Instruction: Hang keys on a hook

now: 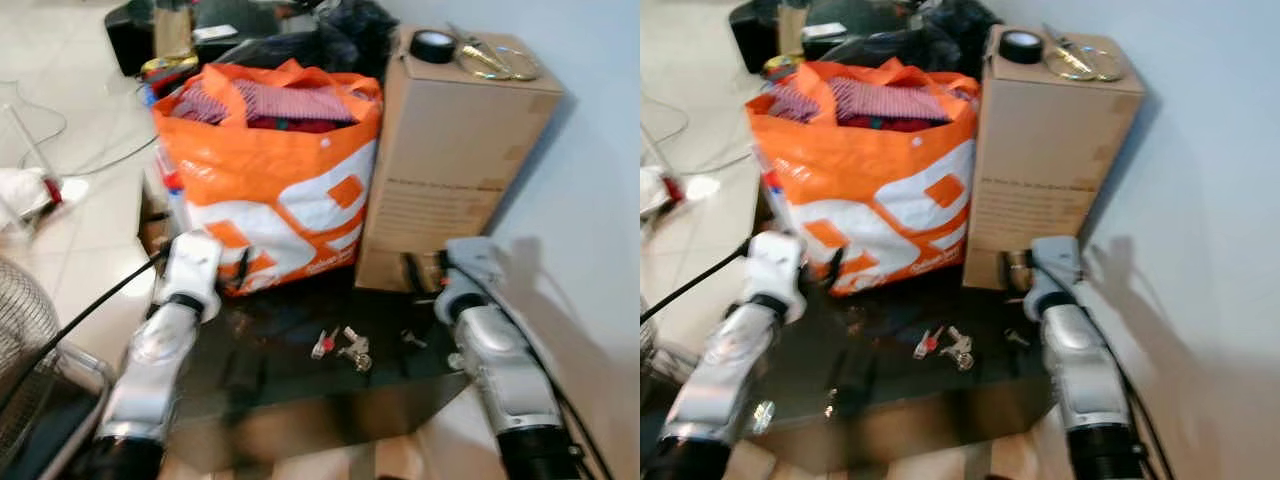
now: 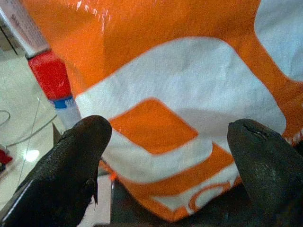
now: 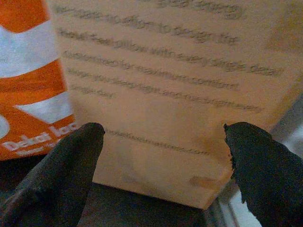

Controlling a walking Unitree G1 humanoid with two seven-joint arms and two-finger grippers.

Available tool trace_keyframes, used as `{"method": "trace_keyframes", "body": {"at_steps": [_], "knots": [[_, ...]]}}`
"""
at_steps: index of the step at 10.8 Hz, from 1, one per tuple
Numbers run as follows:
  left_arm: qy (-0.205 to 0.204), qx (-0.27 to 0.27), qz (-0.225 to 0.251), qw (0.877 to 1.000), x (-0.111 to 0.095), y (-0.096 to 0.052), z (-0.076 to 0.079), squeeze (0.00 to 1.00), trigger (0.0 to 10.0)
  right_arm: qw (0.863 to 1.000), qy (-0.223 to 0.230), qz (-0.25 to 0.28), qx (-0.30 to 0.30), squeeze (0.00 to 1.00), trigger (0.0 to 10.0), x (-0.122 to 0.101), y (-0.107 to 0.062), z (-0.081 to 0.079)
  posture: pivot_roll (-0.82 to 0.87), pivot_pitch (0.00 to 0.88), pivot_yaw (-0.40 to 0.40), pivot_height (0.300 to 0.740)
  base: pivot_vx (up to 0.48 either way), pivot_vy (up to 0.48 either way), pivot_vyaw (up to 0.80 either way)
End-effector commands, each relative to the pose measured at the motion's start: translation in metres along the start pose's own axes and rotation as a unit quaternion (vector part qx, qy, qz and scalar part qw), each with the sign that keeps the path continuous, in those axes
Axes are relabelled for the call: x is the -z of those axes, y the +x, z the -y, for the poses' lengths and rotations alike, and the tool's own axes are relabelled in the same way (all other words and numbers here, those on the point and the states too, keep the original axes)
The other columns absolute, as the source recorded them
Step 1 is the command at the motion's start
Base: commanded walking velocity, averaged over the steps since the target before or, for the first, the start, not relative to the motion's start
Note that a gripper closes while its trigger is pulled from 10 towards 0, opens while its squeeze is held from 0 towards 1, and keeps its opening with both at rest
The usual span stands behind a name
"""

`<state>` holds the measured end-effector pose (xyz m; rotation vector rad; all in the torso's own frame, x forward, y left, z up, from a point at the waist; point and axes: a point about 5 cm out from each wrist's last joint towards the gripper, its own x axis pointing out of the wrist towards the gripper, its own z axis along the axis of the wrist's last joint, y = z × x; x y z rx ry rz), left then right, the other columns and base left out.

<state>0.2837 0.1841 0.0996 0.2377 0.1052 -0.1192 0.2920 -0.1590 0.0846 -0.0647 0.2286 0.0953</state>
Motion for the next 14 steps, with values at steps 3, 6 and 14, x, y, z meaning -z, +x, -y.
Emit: {"method": "trace_keyframes", "body": {"at_steps": [3, 6, 14], "knots": [[0.009, 0.016, 0.008, 1.000, -0.005, 0.002, 0.006, 0.03, 10.0, 1.000, -0.016, -0.015, 0.006, 0.00, 10.0, 0.003, 0.000, 0.015, -0.03, 0.000, -0.032, 0.740, 0.277, 0.000, 0.00], [0.008, 0.015, 0.009, 1.000, -0.007, 0.001, 0.005, 0.03, 10.0, 0.999, -0.020, -0.021, 0.015, 0.00, 10.0, 0.005, -0.002, 0.022, -0.04, 0.000, -0.020, 0.740, 0.286, 0.000, 0.00], [0.066, 0.289, -0.083, 0.951, 0.016, -0.025, 0.034, 0.02, 10.0, 0.953, -0.148, -0.179, -0.193, 0.00, 10.0, 0.024, -0.013, 0.027, -0.09, 0.000, -0.033, 0.740, 0.000, 0.000, 0.00]]}}
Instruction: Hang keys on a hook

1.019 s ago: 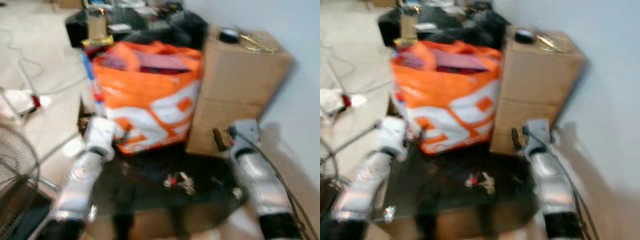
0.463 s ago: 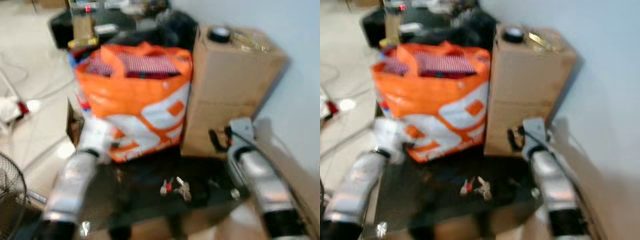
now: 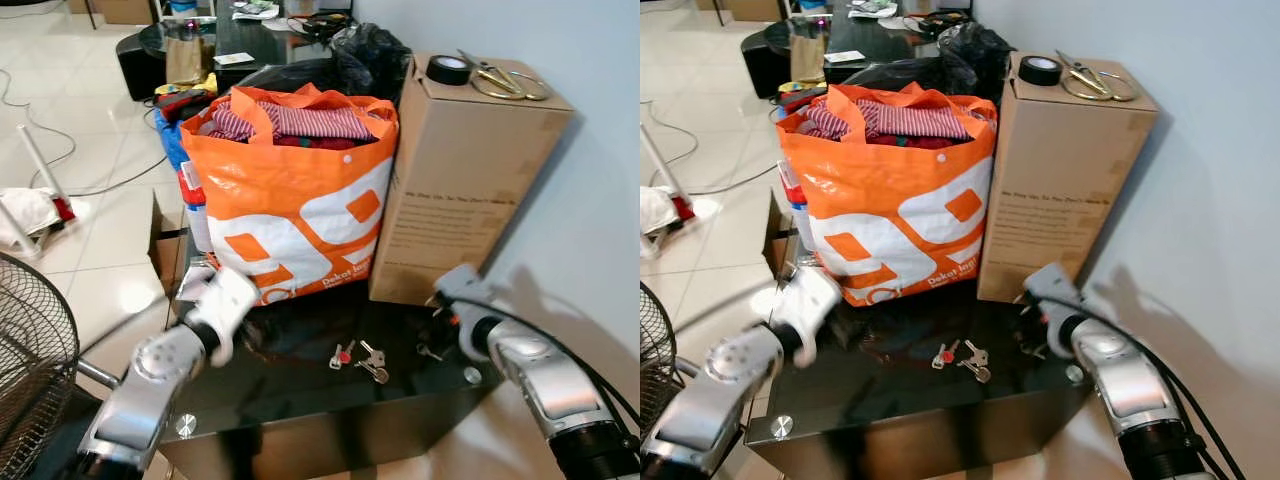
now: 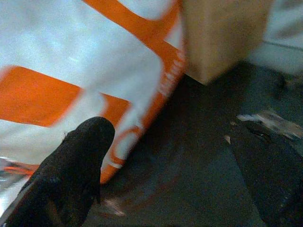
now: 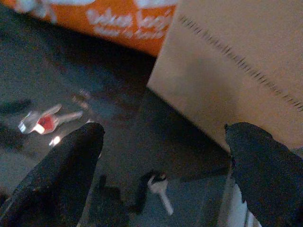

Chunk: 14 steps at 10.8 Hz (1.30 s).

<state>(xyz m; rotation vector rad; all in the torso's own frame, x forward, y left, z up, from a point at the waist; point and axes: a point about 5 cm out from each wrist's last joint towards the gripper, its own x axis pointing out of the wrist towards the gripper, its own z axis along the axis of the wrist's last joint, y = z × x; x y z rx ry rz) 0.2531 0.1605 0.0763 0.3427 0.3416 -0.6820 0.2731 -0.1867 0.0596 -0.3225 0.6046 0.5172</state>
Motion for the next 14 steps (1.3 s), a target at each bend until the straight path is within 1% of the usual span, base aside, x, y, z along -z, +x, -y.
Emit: {"method": "trace_keyframes", "body": {"at_steps": [1, 3, 4, 5, 6, 7, 8, 9, 10, 11, 12, 13, 14], "knots": [[0.007, 0.024, -0.008, 1.000, -0.001, -0.001, 0.004, 0.02, 10.0, 1.000, -0.013, -0.007, -0.010, 0.00, 10.0, -0.005, 0.001, 0.002, -0.09, 0.000, -0.034, 0.740, 0.000, 0.000, 0.00], [0.010, 0.037, -0.017, 0.999, 0.001, -0.002, 0.005, 0.02, 10.0, 0.999, -0.023, -0.019, -0.012, 0.00, 10.0, -0.006, 0.005, 0.003, -0.10, 0.000, -0.021, 0.740, 0.000, 0.000, 0.00], [0.012, 0.050, -0.022, 0.998, 0.002, -0.001, 0.005, 0.02, 10.0, 0.999, -0.019, -0.026, 0.000, 0.00, 10.0, -0.006, 0.008, 0.006, -0.12, 0.000, -0.005, 0.740, 0.000, 0.000, 0.00], [0.017, 0.072, -0.029, 0.997, 0.001, 0.003, 0.005, 0.02, 10.0, 0.999, 0.001, -0.038, 0.010, 0.00, 10.0, -0.002, 0.012, 0.007, -0.14, 0.000, 0.005, 0.740, 0.000, 0.000, 0.00], [0.020, 0.082, -0.028, 0.996, -0.002, 0.004, 0.003, 0.02, 10.0, 0.999, 0.012, -0.042, 0.002, 0.00, 10.0, 0.000, 0.018, 0.001, -0.16, 0.000, 0.006, 0.740, 0.000, 0.000, 0.00], [0.020, 0.085, -0.030, 0.996, -0.002, 0.005, 0.001, 0.02, 10.0, 0.999, 0.009, -0.052, 0.000, 0.00, 10.0, 0.003, 0.022, -0.001, -0.17, 0.000, 0.000, 0.740, 0.000, 0.000, 0.00], [0.030, 0.088, -0.039, 0.995, 0.002, 0.008, -0.001, 0.02, 10.0, 0.998, 0.016, -0.068, 0.005, 0.00, 10.0, 0.010, 0.029, -0.003, -0.16, 0.000, -0.018, 0.740, 0.000, 0.000, 0.00], [0.038, 0.096, -0.053, 0.993, 0.005, 0.008, -0.001, 0.02, 10.0, 0.996, 0.017, -0.082, 0.008, 0.00, 10.0, 0.015, 0.032, -0.006, -0.16, 0.000, -0.035, 0.740, 0.000, 0.000, 0.00], [0.041, 0.112, -0.063, 0.991, 0.007, 0.008, 0.002, 0.02, 10.0, 0.996, 0.022, -0.083, 0.006, 0.00, 10.0, 0.017, 0.034, -0.007, -0.16, 0.000, -0.040, 0.740, 0.000, 0.000, 0.00], [0.041, 0.143, -0.063, 0.987, 0.007, 0.009, 0.007, 0.02, 10.0, 0.997, 0.039, -0.070, -0.003, 0.00, 10.0, 0.016, 0.032, -0.006, -0.17, 0.000, -0.058, 0.740, 0.000, 0.000, 0.00], [0.052, 0.149, -0.068, 0.985, 0.005, 0.012, 0.007, 0.02, 10.0, 0.996, 0.055, -0.071, -0.011, 0.00, 10.0, 0.017, 0.031, -0.005, -0.14, 0.000, -0.081, 0.740, 0.000, 0.000, 0.00], [0.066, 0.172, -0.075, 0.980, 0.000, 0.013, 0.010, 0.02, 10.0, 0.995, 0.049, -0.084, -0.035, 0.00, 10.0, 0.027, 0.028, -0.009, -0.14, 0.000, -0.070, 0.740, 0.000, 0.000, 0.00], [0.072, 0.197, -0.079, 0.975, 0.000, 0.014, 0.013, 0.02, 10.0, 0.994, 0.053, -0.092, -0.029, 0.00, 10.0, 0.033, 0.027, -0.007, -0.16, 0.000, -0.064, 0.740, 0.000, 0.000, 0.00]]}}
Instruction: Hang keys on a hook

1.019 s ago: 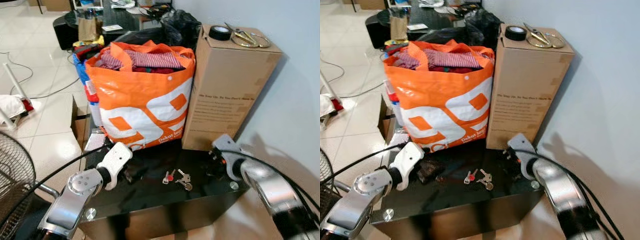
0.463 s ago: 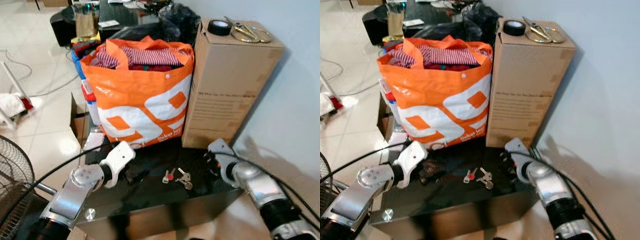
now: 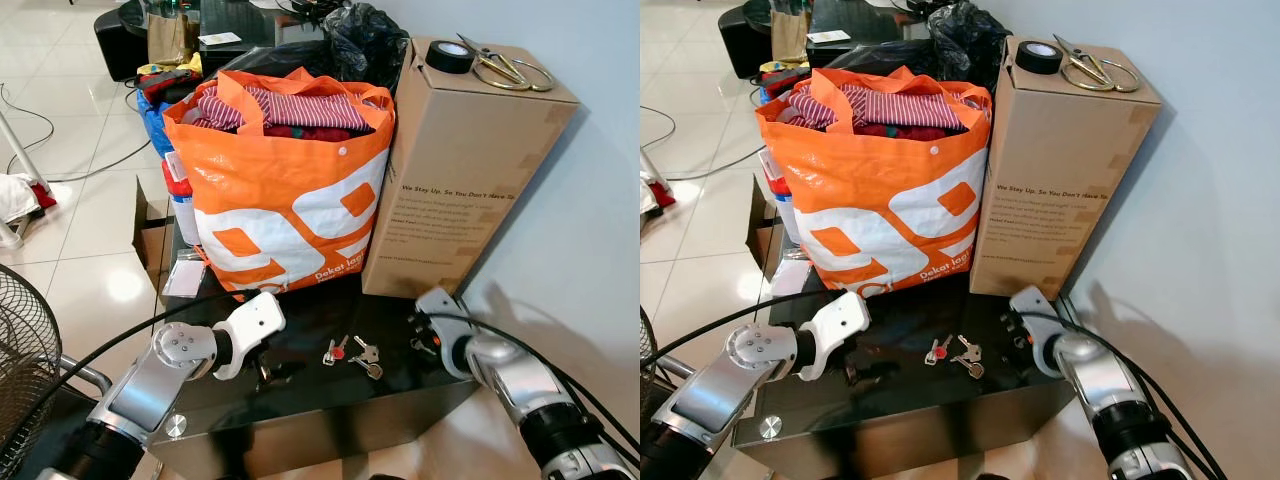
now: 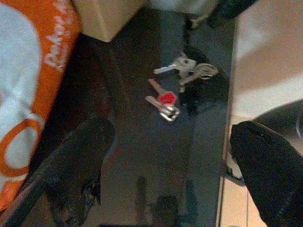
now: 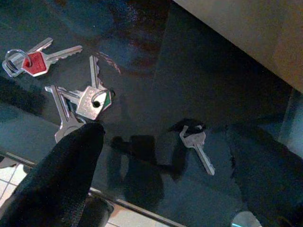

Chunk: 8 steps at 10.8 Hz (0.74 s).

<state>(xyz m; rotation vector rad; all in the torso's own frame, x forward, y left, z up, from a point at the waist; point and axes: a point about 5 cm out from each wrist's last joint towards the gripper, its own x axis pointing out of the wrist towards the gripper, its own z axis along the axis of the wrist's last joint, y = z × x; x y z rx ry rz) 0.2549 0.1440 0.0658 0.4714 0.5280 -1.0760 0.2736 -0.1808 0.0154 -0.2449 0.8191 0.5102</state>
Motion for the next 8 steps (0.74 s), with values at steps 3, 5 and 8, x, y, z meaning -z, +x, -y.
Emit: {"method": "trace_keyframes", "body": {"at_steps": [3, 5, 8], "knots": [[0.029, 0.018, -0.002, 0.999, -0.013, 0.007, -0.009, 0.03, 10.0, 0.997, 0.045, 0.046, 0.030, 0.00, 10.0, -0.007, 0.009, 0.003, -0.17, 0.000, -0.054, 0.740, 0.000, 0.000, 0.00], [0.043, 0.027, 0.000, 0.999, -0.020, 0.006, -0.015, 0.02, 10.0, 0.999, 0.018, 0.043, 0.026, 0.00, 10.0, -0.016, 0.020, -0.003, -0.15, 0.000, -0.062, 0.740, 0.000, 0.000, 0.00], [0.053, 0.035, -0.001, 0.998, -0.025, 0.007, -0.021, 0.03, 10.0, 0.998, -0.014, 0.006, 0.067, 0.00, 8.9, -0.016, 0.026, 0.007, -0.13, 0.000, -0.083, 0.740, 0.000, 0.000, 0.00]]}}
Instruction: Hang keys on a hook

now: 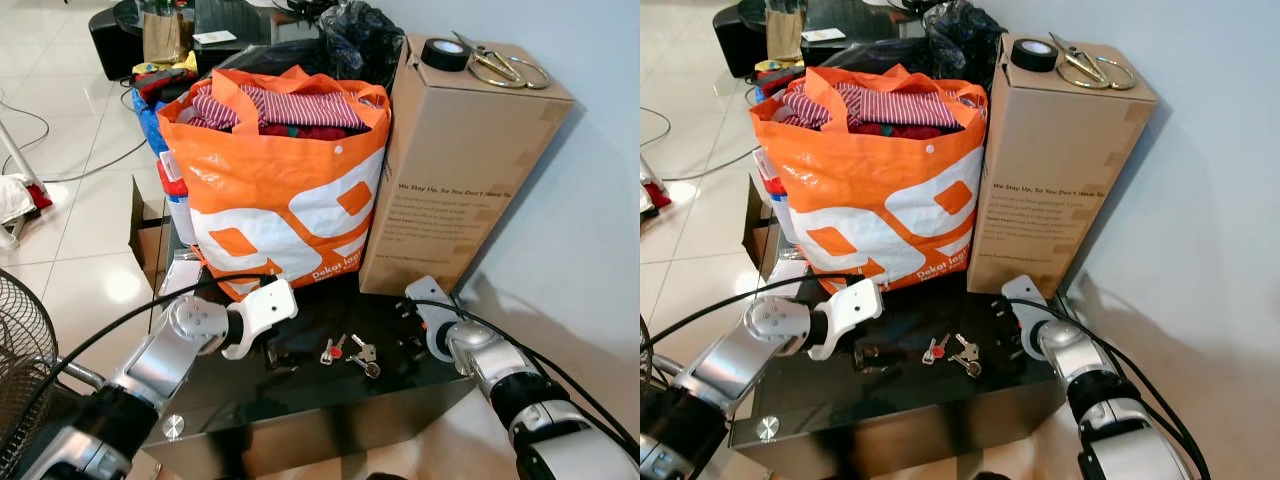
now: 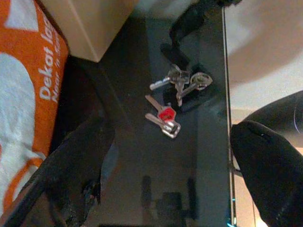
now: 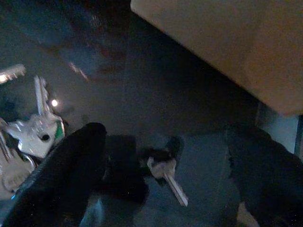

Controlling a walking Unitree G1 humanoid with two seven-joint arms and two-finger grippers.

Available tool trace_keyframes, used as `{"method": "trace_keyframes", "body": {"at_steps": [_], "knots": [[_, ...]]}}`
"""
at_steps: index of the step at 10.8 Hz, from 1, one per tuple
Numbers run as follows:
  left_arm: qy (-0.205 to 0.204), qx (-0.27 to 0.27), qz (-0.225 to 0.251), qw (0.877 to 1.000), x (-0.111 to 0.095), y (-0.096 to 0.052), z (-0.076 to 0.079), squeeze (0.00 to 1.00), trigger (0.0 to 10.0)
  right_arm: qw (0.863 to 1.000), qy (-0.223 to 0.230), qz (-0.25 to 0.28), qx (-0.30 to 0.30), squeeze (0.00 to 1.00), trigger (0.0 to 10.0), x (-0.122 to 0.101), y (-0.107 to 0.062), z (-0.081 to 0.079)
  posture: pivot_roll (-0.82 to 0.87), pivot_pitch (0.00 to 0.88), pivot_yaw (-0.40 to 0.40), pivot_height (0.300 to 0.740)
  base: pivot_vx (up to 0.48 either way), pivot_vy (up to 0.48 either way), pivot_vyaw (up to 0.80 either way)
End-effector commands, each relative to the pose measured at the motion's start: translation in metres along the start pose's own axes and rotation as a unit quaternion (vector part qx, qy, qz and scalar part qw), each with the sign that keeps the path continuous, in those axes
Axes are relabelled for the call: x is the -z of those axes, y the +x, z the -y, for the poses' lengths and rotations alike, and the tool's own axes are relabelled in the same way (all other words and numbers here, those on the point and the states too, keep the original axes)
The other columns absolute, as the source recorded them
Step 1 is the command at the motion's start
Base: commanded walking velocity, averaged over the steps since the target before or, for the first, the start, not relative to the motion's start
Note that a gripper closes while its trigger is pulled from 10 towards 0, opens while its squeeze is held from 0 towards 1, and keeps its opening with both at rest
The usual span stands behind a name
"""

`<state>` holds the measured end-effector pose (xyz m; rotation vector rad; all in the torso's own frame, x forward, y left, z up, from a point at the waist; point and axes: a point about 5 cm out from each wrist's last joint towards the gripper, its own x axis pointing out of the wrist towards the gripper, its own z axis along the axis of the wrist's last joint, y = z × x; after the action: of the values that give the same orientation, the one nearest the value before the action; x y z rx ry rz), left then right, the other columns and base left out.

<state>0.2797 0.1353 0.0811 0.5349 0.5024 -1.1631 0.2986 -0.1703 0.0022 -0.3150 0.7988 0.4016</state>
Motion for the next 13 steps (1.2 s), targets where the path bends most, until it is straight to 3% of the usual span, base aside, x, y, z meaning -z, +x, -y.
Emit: {"method": "trace_keyframes", "body": {"at_steps": [1, 3, 8, 13], "knots": [[0.007, 0.010, 0.000, 1.000, -0.004, 0.003, 0.001, 0.03, 10.0, 1.000, -0.011, -0.004, 0.012, 0.00, 0.0, -0.002, 0.000, 0.005, -0.12, 0.000, -0.094, 0.740, 0.000, 0.000, 0.00], [0.006, 0.017, -0.011, 1.000, 0.002, 0.003, 0.005, 0.02, 10.0, 1.000, -0.013, -0.017, 0.007, 0.00, 0.0, 0.002, 0.002, 0.003, -0.12, 0.000, -0.102, 0.740, 0.000, 0.000, 0.00], [0.004, 0.015, -0.013, 1.000, 0.003, 0.003, 0.005, 0.02, 10.0, 0.998, 0.055, -0.006, 0.015, 0.00, 0.0, 0.010, 0.006, -0.006, -0.10, 0.000, -0.121, 0.740, 0.000, 0.000, 0.00], [-0.002, 0.014, -0.015, 1.000, 0.006, 0.001, 0.007, 0.03, 10.0, 0.998, 0.061, -0.011, 0.029, 0.00, 0.0, 0.014, 0.007, -0.007, -0.09, 0.000, -0.131, 0.740, 0.000, 0.000, 0.00]]}}
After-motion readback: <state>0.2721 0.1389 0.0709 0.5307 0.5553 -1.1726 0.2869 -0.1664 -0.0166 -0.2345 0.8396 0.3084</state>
